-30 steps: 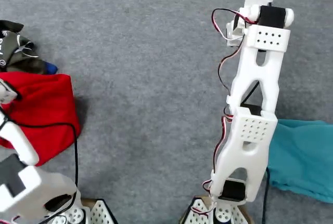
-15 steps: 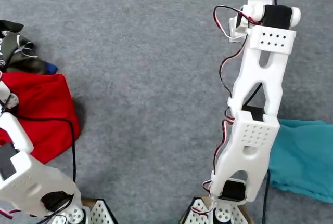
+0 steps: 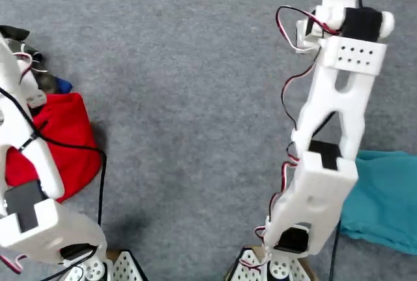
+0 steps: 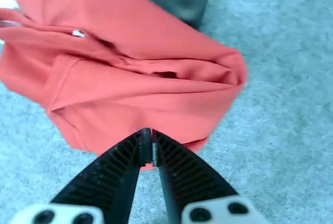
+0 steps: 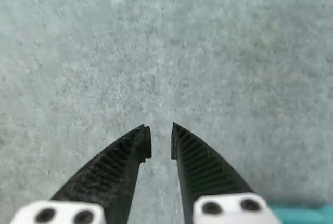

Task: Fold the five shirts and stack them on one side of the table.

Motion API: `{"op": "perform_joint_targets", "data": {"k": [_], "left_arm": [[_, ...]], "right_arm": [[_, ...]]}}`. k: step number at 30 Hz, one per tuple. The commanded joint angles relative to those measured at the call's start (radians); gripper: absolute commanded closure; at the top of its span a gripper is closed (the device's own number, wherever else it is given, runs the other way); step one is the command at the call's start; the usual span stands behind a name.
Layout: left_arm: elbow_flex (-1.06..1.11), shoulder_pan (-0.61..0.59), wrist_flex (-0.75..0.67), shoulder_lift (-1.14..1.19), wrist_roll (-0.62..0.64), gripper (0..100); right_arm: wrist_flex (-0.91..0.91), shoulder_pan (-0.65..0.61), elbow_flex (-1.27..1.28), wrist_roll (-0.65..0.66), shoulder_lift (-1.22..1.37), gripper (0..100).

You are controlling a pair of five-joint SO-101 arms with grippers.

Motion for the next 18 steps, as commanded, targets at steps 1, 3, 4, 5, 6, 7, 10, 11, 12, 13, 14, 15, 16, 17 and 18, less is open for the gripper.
{"op": "perform_joint_targets", "data": {"k": [1, 3, 4, 5, 6, 7, 10, 11, 12, 13, 14, 15, 16, 17, 18], "left_arm": [[-0.020, -0.057, 0.008, -0.012, 0.011, 90], [-0.037, -0.121, -0.003, 0.050, 0.057, 82], [-0.057, -0.152, -0.020, 0.088, 0.071, 82], [-0.075, -0.176, -0.031, 0.127, 0.068, 82], [-0.103, -0.195, -0.038, 0.166, 0.060, 82], [-0.133, -0.207, -0.040, 0.209, 0.058, 82], [-0.232, -0.227, -0.040, 0.334, 0.057, 82], [-0.262, -0.229, -0.040, 0.377, 0.057, 82], [-0.288, -0.229, -0.040, 0.418, 0.057, 82], [-0.316, -0.226, -0.041, 0.458, 0.060, 82], [-0.344, -0.226, -0.041, 0.498, 0.063, 82], [-0.368, -0.226, -0.038, 0.529, 0.063, 82], [-0.394, -0.226, -0.037, 0.558, 0.063, 83], [-0.419, -0.227, -0.035, 0.579, 0.061, 85], [-0.433, -0.227, -0.032, 0.593, 0.058, 87]], "right_arm": [[0.018, 0.030, 0.153, 0.008, -0.151, 90.6], [0.017, 0.039, 0.237, 0.008, -0.205, 90.6], [0.015, 0.042, 0.269, 0.009, -0.228, 90.6], [0.015, 0.042, 0.294, 0.009, -0.248, 90.6], [0.015, 0.044, 0.315, 0.009, -0.266, 90.6], [0.015, 0.044, 0.331, 0.009, -0.280, 90.6], [0.014, 0.039, 0.360, 0.037, -0.305, 90.6], [0.014, 0.038, 0.360, 0.048, -0.309, 90.6], [0.014, 0.038, 0.360, 0.058, -0.311, 90.6], [0.014, 0.038, 0.357, 0.061, -0.312, 90.6], [0.014, 0.038, 0.354, 0.066, -0.312, 90.6], [0.014, 0.038, 0.354, 0.066, -0.312, 90.6], [0.014, 0.038, 0.354, 0.068, -0.312, 90.6], [0.014, 0.036, 0.358, 0.074, -0.312, 90.6], [0.014, 0.036, 0.360, 0.078, -0.309, 90.6]]}}
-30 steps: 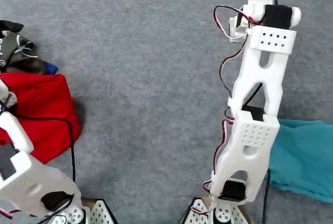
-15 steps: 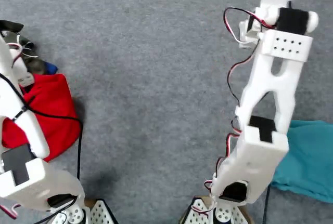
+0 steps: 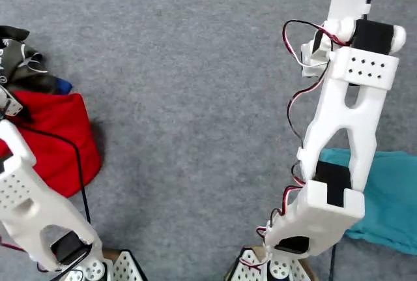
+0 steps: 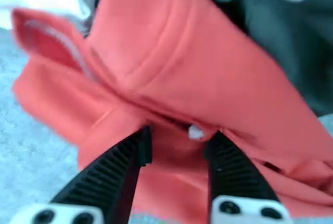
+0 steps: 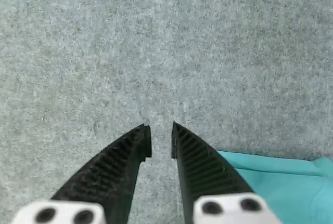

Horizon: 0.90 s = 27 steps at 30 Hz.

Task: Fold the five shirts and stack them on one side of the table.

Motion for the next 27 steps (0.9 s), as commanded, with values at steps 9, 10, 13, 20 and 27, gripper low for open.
{"op": "perform_joint_targets", "data": {"k": [9, 10, 13, 20, 27], "left_arm": [[-0.097, -0.017, 0.044, -0.019, 0.012, 98], [-0.078, -0.012, 0.044, -0.048, 0.012, 98], [-0.005, 0.028, 0.044, -0.196, 0.015, 98], [0.279, 0.345, 0.044, -0.608, 0.012, 98], [0.331, 0.868, 0.044, -0.839, -0.018, 98]], "right_arm": [[0.014, 0.004, -0.001, 0.023, -0.064, 90.6], [0.014, 0.004, -0.001, 0.040, -0.064, 90.6], [0.012, 0.010, -0.001, 0.104, -0.062, 90.6], [0.012, 0.045, 0.005, 0.143, -0.062, 90.6], [0.014, 0.151, 0.007, 0.143, -0.062, 90.6]]}}
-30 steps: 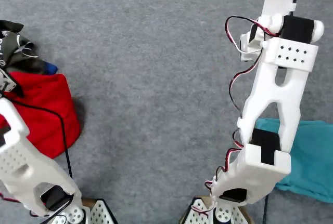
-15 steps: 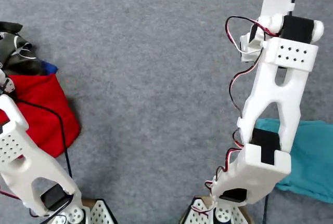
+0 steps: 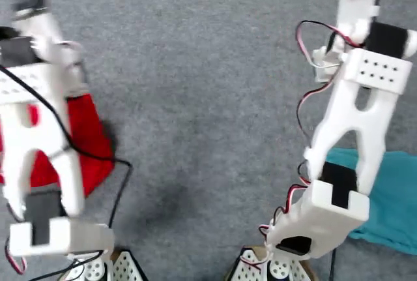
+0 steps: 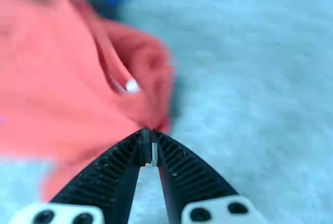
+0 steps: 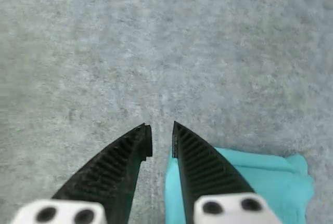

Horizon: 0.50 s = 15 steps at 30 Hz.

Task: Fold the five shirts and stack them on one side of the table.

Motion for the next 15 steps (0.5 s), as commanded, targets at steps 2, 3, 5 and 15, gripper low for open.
{"op": "perform_joint_targets", "data": {"k": [2, 3, 5, 15], "left_arm": [[-0.048, 0.433, 0.012, -0.131, -0.038, 98], [-0.066, 0.523, 0.012, -0.139, -0.038, 98], [-0.115, 0.686, 0.012, -0.139, -0.035, 98], [-0.201, 0.551, 0.012, -0.119, -0.043, 96]], "right_arm": [[0.014, 0.084, -0.001, 0.008, -0.062, 90.6], [0.014, 0.101, -0.001, 0.009, -0.062, 90.6], [0.014, 0.127, -0.001, 0.017, -0.062, 90.5], [0.018, 0.200, -0.001, 0.063, -0.071, 90.5]]}}
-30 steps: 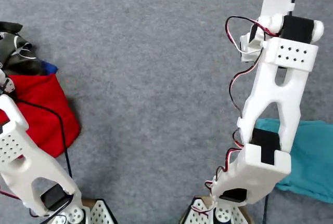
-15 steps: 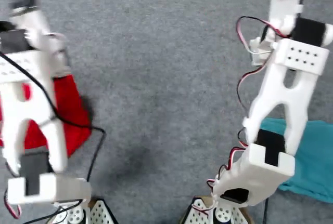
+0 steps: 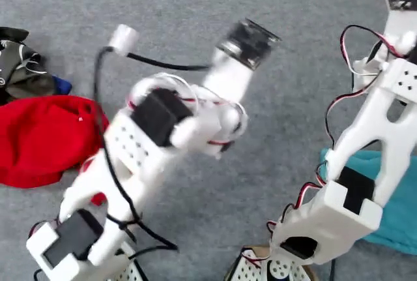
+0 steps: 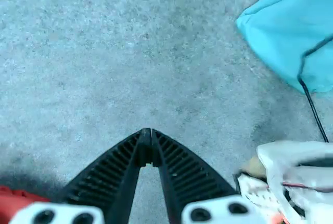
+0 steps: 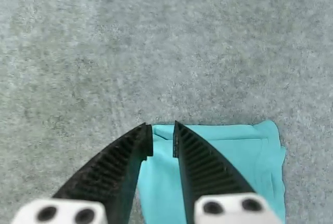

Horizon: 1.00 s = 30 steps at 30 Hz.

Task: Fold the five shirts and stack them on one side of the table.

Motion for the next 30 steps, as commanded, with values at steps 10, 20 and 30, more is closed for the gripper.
{"op": "perform_joint_targets", "data": {"k": [10, 20, 30], "left_arm": [[0.351, -1.191, -0.038, -0.113, -0.255, 76], [0.442, -1.297, -0.186, 0.259, -0.281, 76], [0.446, -1.254, -0.176, 0.380, -0.282, 94]], "right_arm": [[0.018, -0.157, 0.182, 0.002, -0.090, 90.4], [0.018, -0.318, 0.255, 0.000, -0.205, 90.4], [0.018, -0.390, 0.257, 0.002, -0.219, 90.4]]}}
